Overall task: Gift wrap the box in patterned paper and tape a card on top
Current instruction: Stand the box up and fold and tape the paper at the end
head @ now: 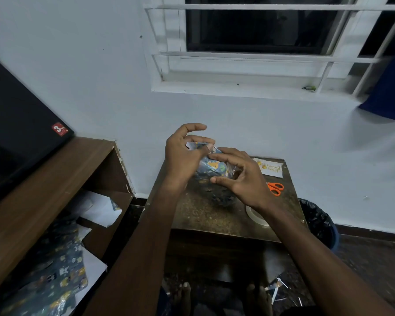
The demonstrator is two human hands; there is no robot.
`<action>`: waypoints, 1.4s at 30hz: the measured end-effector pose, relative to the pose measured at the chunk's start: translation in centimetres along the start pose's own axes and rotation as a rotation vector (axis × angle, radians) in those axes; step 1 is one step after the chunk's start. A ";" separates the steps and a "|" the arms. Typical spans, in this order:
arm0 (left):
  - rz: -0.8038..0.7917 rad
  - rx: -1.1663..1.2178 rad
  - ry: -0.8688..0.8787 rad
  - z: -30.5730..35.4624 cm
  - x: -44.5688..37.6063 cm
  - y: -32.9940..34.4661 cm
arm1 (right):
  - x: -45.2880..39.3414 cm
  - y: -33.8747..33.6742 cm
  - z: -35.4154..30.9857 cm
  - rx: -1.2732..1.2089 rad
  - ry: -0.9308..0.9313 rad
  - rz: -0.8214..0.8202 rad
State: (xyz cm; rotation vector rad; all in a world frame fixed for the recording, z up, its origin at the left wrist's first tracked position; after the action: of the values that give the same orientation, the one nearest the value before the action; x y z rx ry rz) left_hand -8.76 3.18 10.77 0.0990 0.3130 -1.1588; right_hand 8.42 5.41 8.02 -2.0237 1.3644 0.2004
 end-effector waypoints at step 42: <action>-0.203 -0.023 0.232 -2.0 0.6 2.6 | 0.7 -1.8 3.6 -0.472 0.249 0.079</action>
State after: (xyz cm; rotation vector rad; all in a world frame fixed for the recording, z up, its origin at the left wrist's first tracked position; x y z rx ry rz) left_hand -6.57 4.12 8.47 0.1854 0.5510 -1.3474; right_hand 11.13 7.42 5.72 -2.4469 1.6734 0.3414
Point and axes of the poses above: each hand's wrist, its own x-axis away from the middle knuckle, its own y-axis out of the palm, z = x × y, the point moved 8 cm from there along -x, towards the middle knuckle
